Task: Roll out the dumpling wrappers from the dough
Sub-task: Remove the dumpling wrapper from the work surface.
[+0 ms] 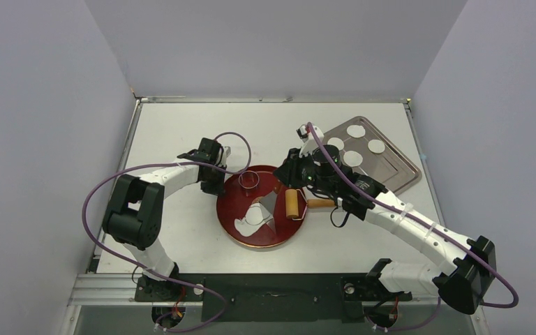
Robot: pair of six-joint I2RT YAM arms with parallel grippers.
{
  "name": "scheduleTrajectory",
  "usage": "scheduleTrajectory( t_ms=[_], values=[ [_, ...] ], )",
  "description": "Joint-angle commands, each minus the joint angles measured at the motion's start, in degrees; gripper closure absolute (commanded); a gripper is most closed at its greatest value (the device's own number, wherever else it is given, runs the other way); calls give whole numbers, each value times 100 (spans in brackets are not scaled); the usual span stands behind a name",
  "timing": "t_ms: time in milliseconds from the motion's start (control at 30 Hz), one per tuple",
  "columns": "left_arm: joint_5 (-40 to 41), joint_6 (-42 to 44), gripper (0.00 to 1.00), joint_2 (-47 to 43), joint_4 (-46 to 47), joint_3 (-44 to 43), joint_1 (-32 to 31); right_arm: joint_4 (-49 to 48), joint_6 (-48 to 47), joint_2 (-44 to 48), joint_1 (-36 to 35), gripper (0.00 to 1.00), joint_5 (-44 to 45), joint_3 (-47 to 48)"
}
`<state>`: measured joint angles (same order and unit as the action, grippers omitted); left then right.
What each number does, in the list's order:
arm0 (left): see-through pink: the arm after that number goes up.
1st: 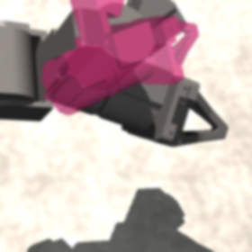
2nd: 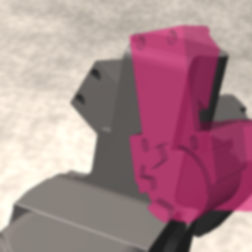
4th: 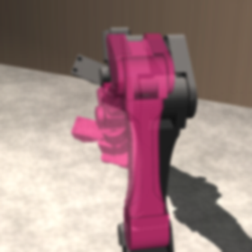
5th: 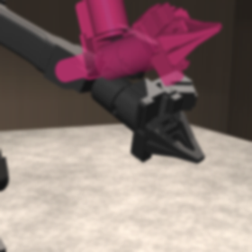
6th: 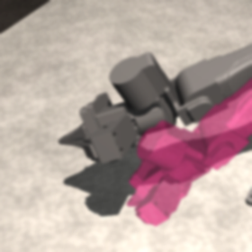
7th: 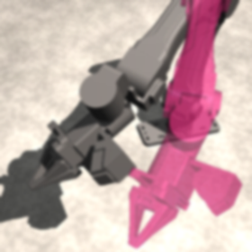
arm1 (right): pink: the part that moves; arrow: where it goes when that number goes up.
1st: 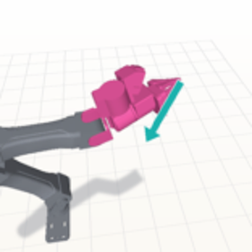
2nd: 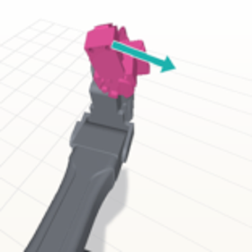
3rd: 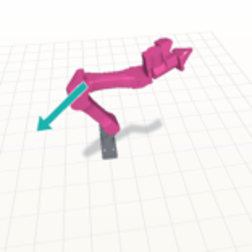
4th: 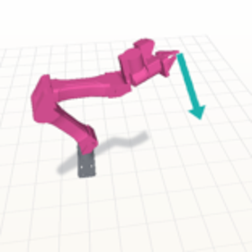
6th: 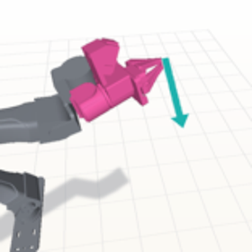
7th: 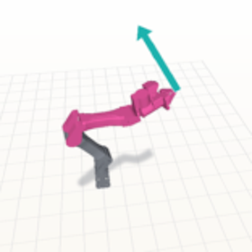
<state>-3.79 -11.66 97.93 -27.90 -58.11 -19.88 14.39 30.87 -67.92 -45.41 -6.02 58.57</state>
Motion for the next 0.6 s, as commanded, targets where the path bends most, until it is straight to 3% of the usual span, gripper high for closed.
scheduleTrajectory(
  t_ms=[0, 567],
  values=[
    [151, -81, 100, -213, 345, 5, 46, -453, 56, 71, 26, 100, -24, -75],
    [119, -99, 100, -235, 353, 21, 46, -139, -24, 13, 32, 100, 49, -165]
  ],
)
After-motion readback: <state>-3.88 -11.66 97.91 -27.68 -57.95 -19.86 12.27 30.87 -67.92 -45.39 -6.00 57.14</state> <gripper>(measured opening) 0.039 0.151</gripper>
